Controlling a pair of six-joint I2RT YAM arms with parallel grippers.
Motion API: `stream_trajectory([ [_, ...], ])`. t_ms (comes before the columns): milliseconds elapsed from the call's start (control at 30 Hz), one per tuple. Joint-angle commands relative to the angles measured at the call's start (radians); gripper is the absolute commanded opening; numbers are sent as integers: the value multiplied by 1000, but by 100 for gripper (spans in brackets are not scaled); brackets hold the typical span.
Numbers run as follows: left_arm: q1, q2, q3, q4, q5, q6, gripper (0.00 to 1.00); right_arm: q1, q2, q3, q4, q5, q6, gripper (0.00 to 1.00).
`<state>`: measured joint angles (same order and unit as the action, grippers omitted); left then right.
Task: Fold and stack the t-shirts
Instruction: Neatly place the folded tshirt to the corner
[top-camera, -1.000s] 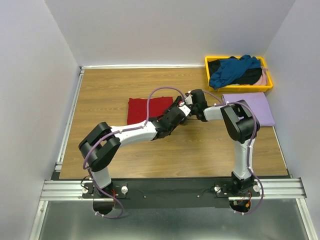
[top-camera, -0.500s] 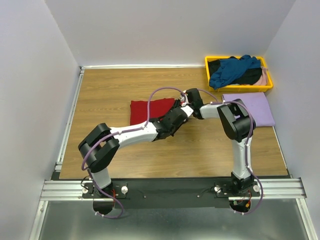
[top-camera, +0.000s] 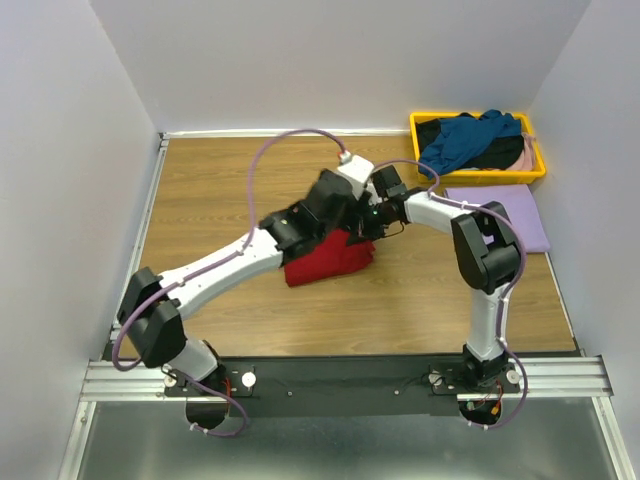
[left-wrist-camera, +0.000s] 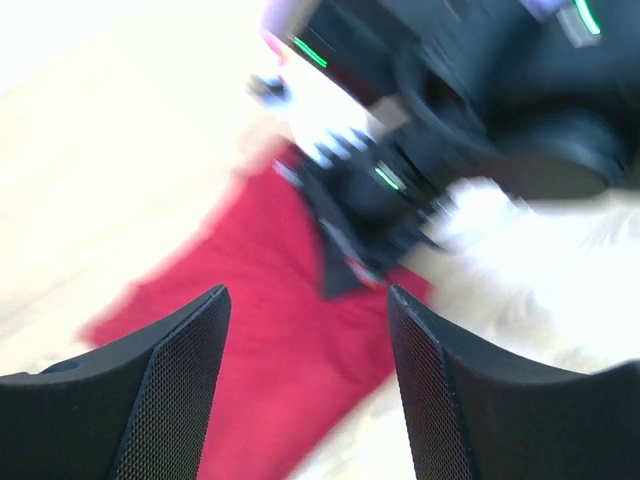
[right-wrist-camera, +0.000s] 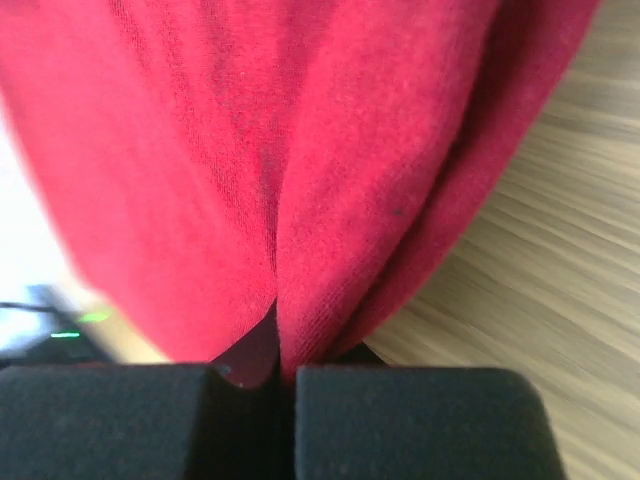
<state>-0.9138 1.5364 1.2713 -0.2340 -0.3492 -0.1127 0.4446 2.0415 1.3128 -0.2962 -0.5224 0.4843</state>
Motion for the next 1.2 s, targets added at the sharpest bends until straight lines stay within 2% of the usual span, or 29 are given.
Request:
stream_trajectory([
  [0, 116, -67, 31, -34, -50, -25, 72, -1, -52, 66, -370, 349, -302, 1],
  [167, 274, -146, -87, 10, -100, -68, 78, -10, -107, 49, -466, 730, -394, 1],
  [333, 416, -209, -190, 58, -99, -113, 83, -43, -164, 39, -482, 994, -406, 1],
  [400, 444, -228, -242, 88, -115, -120, 84, -49, -173, 36, -480, 1152, -406, 1],
  [500, 460, -249, -294, 117, -155, -108, 88, -66, -179, 43, -471, 1304, -409, 1],
  [733, 454, -298, -316, 125, -243, -91, 89, -147, -173, 129, -437, 1403, -426, 1],
  [967, 394, -326, -346, 147, -329, -70, 93, -195, -179, 212, -435, 1417, -461, 1],
  [1167, 368, -338, -357, 162, -347, -50, 94, -214, -224, 207, -439, 1423, -477, 1],
])
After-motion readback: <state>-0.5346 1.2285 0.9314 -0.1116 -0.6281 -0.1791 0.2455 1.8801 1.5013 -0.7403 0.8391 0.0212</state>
